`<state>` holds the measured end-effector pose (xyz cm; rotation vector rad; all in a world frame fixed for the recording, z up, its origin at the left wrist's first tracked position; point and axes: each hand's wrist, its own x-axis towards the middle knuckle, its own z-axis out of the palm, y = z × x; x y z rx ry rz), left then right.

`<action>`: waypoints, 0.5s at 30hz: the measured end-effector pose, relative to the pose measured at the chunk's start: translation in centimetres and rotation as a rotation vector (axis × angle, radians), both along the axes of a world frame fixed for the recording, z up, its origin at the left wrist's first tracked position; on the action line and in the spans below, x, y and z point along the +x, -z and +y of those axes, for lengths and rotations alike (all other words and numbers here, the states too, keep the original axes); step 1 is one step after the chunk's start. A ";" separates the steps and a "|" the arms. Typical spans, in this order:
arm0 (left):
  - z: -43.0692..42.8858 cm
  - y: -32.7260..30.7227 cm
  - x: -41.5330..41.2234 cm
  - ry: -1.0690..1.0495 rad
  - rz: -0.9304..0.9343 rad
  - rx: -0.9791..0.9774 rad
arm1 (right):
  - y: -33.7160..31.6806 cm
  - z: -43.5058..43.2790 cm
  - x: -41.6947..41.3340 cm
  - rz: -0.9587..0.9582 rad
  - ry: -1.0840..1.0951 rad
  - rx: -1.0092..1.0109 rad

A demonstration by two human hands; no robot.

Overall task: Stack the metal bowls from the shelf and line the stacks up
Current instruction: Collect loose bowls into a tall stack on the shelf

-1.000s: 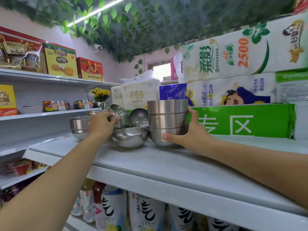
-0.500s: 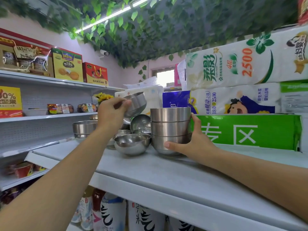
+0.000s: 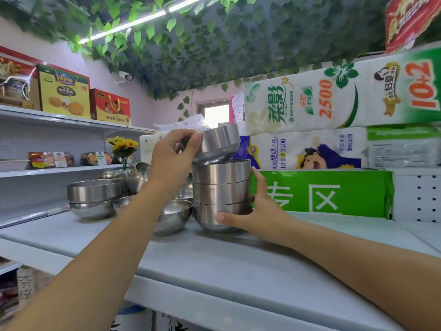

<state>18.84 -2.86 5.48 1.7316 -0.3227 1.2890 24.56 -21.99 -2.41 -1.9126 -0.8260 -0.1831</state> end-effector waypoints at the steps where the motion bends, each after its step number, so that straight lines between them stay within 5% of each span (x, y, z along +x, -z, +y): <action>1: -0.1 0.1 0.1 -0.002 -0.002 0.022 | 0.0 0.0 0.0 0.000 0.008 0.002; 7: -1.0 2.3 0.9 0.075 -0.002 0.030 | 0.2 0.1 0.1 -0.014 0.041 0.007; 11: -1.2 3.4 1.2 0.221 0.186 -0.156 | 0.4 0.1 0.2 -0.015 0.068 0.018; 15: -1.3 3.9 1.3 0.199 0.257 -0.133 | 0.4 0.1 0.1 -0.005 0.066 0.011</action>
